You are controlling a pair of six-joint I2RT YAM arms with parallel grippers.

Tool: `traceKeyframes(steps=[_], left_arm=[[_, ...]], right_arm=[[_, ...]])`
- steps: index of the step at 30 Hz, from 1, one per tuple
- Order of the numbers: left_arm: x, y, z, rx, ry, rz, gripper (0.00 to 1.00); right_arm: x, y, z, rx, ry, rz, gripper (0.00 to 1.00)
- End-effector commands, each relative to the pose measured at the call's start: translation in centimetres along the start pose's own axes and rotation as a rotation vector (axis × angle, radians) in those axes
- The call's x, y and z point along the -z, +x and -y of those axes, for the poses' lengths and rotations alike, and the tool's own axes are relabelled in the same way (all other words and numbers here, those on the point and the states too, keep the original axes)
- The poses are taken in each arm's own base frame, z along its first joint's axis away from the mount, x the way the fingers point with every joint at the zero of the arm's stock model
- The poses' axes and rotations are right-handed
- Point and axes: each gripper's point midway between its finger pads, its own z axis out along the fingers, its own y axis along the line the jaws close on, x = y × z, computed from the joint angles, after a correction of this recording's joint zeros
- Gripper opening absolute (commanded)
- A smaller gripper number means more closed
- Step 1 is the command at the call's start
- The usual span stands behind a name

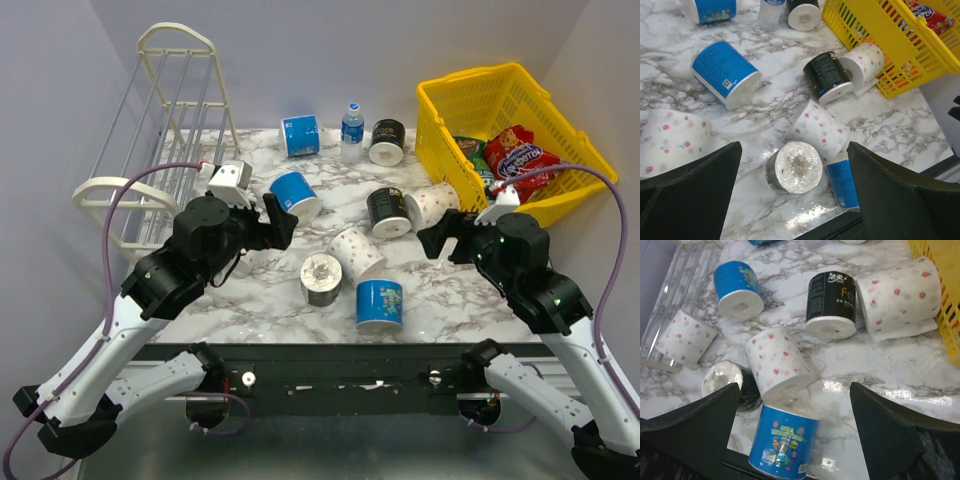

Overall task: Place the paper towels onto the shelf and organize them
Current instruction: Pick up the paper towel from the center of the board.

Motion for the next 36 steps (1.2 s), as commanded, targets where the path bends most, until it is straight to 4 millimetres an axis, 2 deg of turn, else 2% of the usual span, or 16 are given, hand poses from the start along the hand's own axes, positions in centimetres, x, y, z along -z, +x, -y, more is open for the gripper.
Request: traceKeyframes(steps=[1, 3, 4, 6, 7, 8, 10, 12, 15, 21, 28, 36], left_arm=[[-1.7, 4.4, 0.7, 0.093, 0.021, -0.144, 0.98], [-2.3, 5.7, 1.2, 0.154, 0.031, -0.172, 0.96], [-2.7, 7.4, 1.2, 0.159, 0.024, -0.208, 0.95], [-3.5, 8.9, 1.4, 0.171, 0.016, -0.227, 0.93], [-4.3, 11.1, 1.2, 0.172, -0.012, -0.276, 0.93], [-4.5, 12.3, 2.0, 0.155, 0.000, -0.298, 0.92], [-5.5, 14.8, 2.0, 0.103, -0.027, -0.348, 0.91], [-5.9, 15.9, 2.4, 0.046, -0.021, -0.380, 0.90], [-6.6, 16.1, 2.5, -0.097, -0.002, -0.400, 0.85], [-7.5, 15.8, 3.2, -0.359, 0.064, -0.419, 0.86], [-8.1, 18.8, 3.6, -0.461, 0.114, -0.537, 0.93], [-9.0, 20.5, 3.9, -0.508, 0.118, -0.579, 0.89]], right_arm=[[0.1, 2.0, -1.4, 0.061, -0.118, -0.056, 1.00], [0.4, 2.1, -2.0, 0.079, -0.161, -0.057, 0.99], [0.6, 2.1, -2.2, 0.080, -0.175, -0.055, 0.99], [0.7, 1.9, -2.2, 0.081, -0.176, -0.043, 0.99], [0.7, 1.8, -2.2, 0.086, -0.176, -0.036, 0.99], [0.7, 1.7, -2.2, 0.087, -0.174, -0.035, 0.99], [0.6, 1.6, -2.2, 0.091, -0.176, -0.032, 0.99], [0.7, 1.6, -2.4, 0.095, -0.184, -0.039, 0.99], [0.7, 1.7, -2.3, 0.095, -0.178, -0.043, 0.98], [0.9, 1.8, -1.8, 0.099, -0.159, -0.033, 0.98], [1.6, 0.7, -1.1, 0.118, -0.123, 0.012, 0.98], [2.5, -1.0, -0.3, 0.130, -0.077, 0.081, 0.98]])
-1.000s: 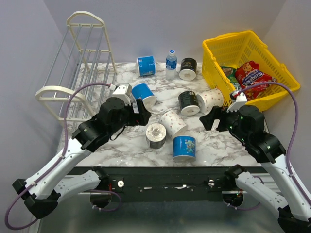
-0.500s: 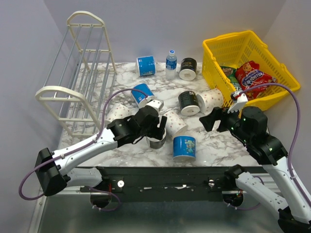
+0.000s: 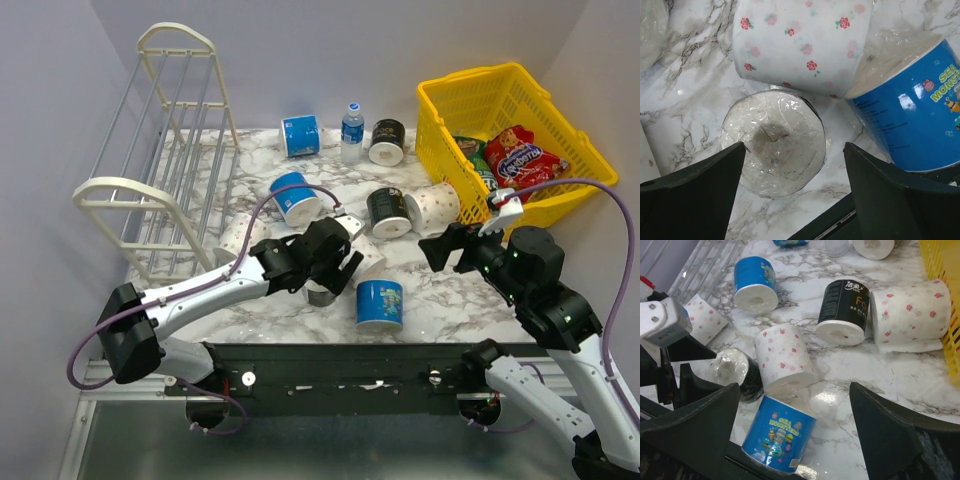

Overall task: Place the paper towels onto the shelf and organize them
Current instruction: Pick up the paper towel from the center of the board.

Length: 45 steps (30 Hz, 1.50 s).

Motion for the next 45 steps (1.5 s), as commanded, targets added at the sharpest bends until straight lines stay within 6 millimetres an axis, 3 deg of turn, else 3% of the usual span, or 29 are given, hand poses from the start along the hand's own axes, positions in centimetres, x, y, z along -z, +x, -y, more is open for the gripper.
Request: traceKeyframes(steps=[1, 15, 26, 30, 38, 45], left_arm=[[-0.8, 0.2, 1.1, -0.057, 0.032, -0.022, 0.89], [-2.7, 2.7, 1.9, -0.054, 0.023, -0.079, 0.77], [-3.1, 4.5, 0.2, -0.046, -0.077, -0.111, 0.70], [-3.3, 4.8, -0.1, -0.049, -0.099, -0.118, 0.56], [-1.7, 1.7, 2.1, -0.008, 0.051, -0.023, 0.44], [1.4, -2.0, 2.0, 0.112, 0.169, 0.084, 0.41]], right_arm=[[0.9, -1.4, 0.8, 0.023, 0.046, 0.050, 0.98], [1.4, -1.4, 1.2, 0.027, 0.063, 0.064, 0.99], [1.9, -1.6, 1.1, 0.022, 0.055, 0.078, 0.99], [2.1, -1.6, 1.0, 0.020, 0.052, 0.082, 0.99], [2.2, -1.6, 0.8, 0.015, 0.041, 0.083, 0.99], [2.0, -0.9, -0.8, -0.013, -0.056, 0.082, 0.99]])
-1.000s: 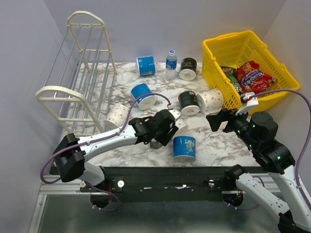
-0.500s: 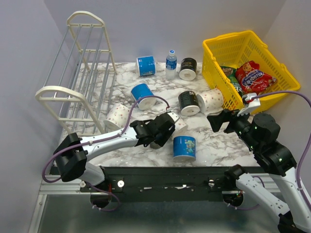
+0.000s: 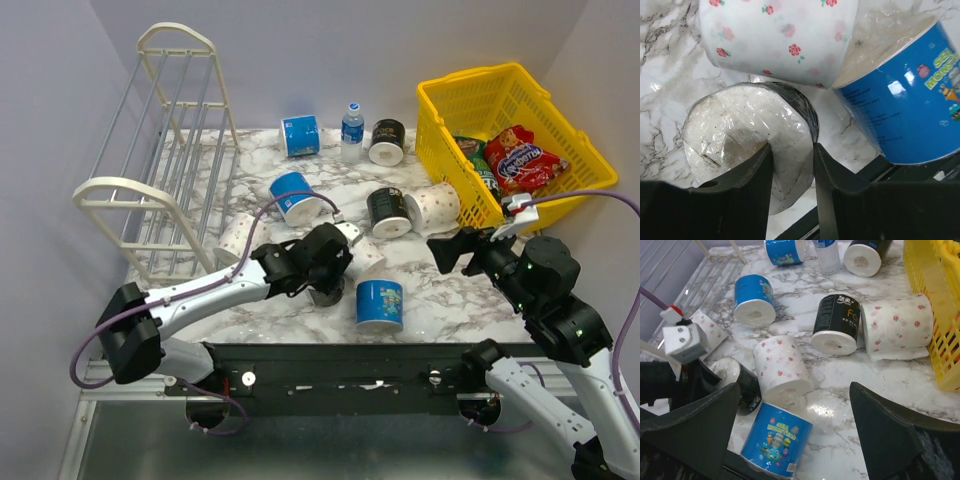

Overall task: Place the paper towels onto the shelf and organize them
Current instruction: Pick up the paper towel from the center of the board.

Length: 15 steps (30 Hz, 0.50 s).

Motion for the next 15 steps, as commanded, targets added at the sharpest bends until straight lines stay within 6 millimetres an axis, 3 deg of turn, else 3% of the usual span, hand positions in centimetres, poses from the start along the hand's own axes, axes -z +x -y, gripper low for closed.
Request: traceKeyframes(steps=[1, 4, 7, 9, 10, 12, 13, 15], left_arm=[[3.9, -5.2, 0.3, 0.122, 0.121, 0.180, 0.41], [6.0, -7.1, -0.2, 0.208, 0.182, 0.270, 0.41], [8.2, -9.0, -2.6, 0.266, 0.135, 0.365, 0.41], [9.4, -9.8, -5.2, 0.280, 0.024, 0.401, 0.41], [11.1, -11.5, -5.9, 0.275, -0.007, 0.449, 0.41], [12.5, -12.2, -7.5, 0.226, -0.101, 0.444, 0.41], [14.3, -14.3, -8.7, 0.216, -0.173, 0.486, 0.41], [15.5, -15.1, -10.2, 0.158, -0.267, 0.458, 0.41]], right_arm=[[0.2, 1.1, -1.8, -0.037, -0.112, -0.013, 0.99], [0.3, 1.3, -3.1, -0.087, -0.181, -0.011, 0.99], [0.2, 1.8, -3.7, -0.112, -0.213, -0.025, 0.99], [0.2, 1.8, -3.9, -0.115, -0.221, -0.025, 0.99], [0.3, 1.8, -3.9, -0.115, -0.221, -0.022, 0.99], [0.4, 1.6, -3.9, -0.112, -0.221, -0.017, 0.99], [0.5, 1.5, -3.9, -0.110, -0.223, -0.011, 0.99], [0.7, 1.2, -4.0, -0.109, -0.227, 0.001, 0.99]])
